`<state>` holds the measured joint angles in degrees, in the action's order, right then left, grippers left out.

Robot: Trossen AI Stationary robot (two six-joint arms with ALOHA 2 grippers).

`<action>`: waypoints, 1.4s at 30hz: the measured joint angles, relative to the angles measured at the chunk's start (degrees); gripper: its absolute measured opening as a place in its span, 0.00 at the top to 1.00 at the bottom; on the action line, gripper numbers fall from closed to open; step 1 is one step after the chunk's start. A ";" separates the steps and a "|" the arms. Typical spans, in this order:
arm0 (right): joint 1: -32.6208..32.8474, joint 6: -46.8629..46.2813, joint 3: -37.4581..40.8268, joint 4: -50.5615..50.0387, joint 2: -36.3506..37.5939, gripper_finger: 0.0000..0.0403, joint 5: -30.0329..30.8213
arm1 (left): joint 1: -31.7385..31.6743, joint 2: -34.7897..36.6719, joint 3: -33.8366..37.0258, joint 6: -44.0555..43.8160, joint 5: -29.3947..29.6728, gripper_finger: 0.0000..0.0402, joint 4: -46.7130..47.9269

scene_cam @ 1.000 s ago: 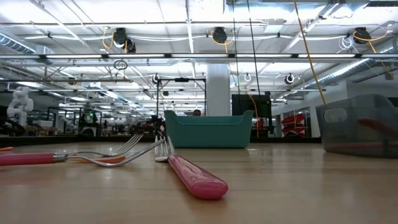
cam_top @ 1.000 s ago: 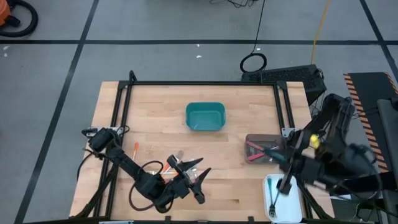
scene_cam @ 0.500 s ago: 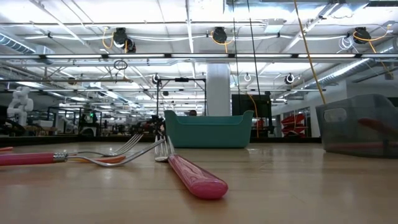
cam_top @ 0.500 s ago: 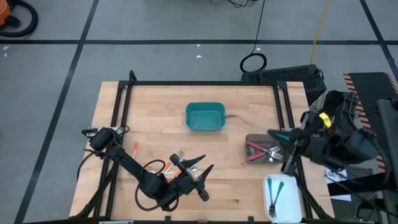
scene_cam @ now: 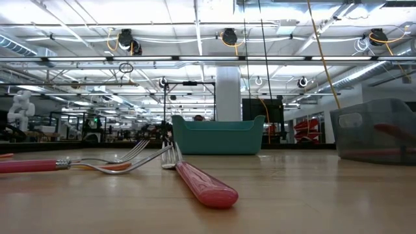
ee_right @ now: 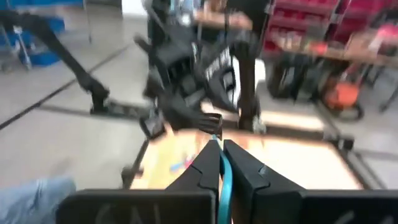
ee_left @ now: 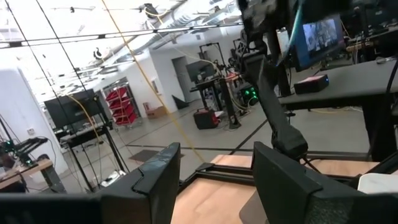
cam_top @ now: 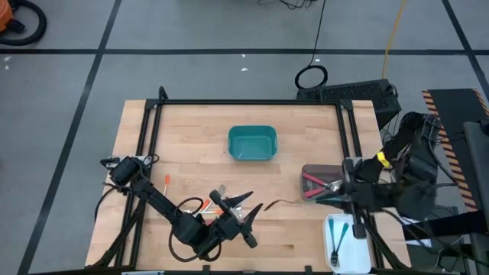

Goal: Sort silverware by color (type)
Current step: Put the blue fork into the white bin

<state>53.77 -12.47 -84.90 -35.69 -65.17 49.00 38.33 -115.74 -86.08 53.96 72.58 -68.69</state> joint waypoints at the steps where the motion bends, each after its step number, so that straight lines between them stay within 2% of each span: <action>1: -0.52 -2.61 -0.84 -3.85 0.00 0.99 -1.17 | 0.00 0.00 0.00 -0.22 0.02 0.51 0.00; 10: -4.61 -23.26 -13.07 -36.35 -2.18 0.99 -11.85 | 0.05 0.00 0.00 -1.04 0.02 0.51 1.38; 14: -6.16 -30.34 -17.36 -45.99 -3.63 0.99 -17.93 | 0.05 0.00 0.00 -1.86 0.04 0.51 1.89; 19: -7.28 -37.12 -18.99 -53.63 -5.21 0.99 -26.18 | 0.04 0.00 0.00 -3.47 0.04 0.51 3.06; 25: -7.36 -40.20 -18.69 -54.26 -6.36 0.99 -37.63 | -0.23 0.00 0.00 -5.76 0.04 0.51 5.65; 31: -7.33 -43.24 -18.64 -54.28 -7.94 0.99 -44.18 | -0.84 -0.02 0.00 -7.77 0.04 0.51 7.52; 36: -7.23 -43.74 -18.33 -54.21 -9.80 0.99 -47.25 | -1.09 -0.02 0.00 -9.35 0.04 0.51 8.87; 42: -7.20 -43.87 -12.15 -54.30 -9.66 0.99 -54.92 | -1.07 -0.02 0.00 -9.72 0.03 0.51 8.94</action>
<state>46.57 -56.34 -97.05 -89.99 -74.83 -5.92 37.26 -115.77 -86.08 44.25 72.61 -59.75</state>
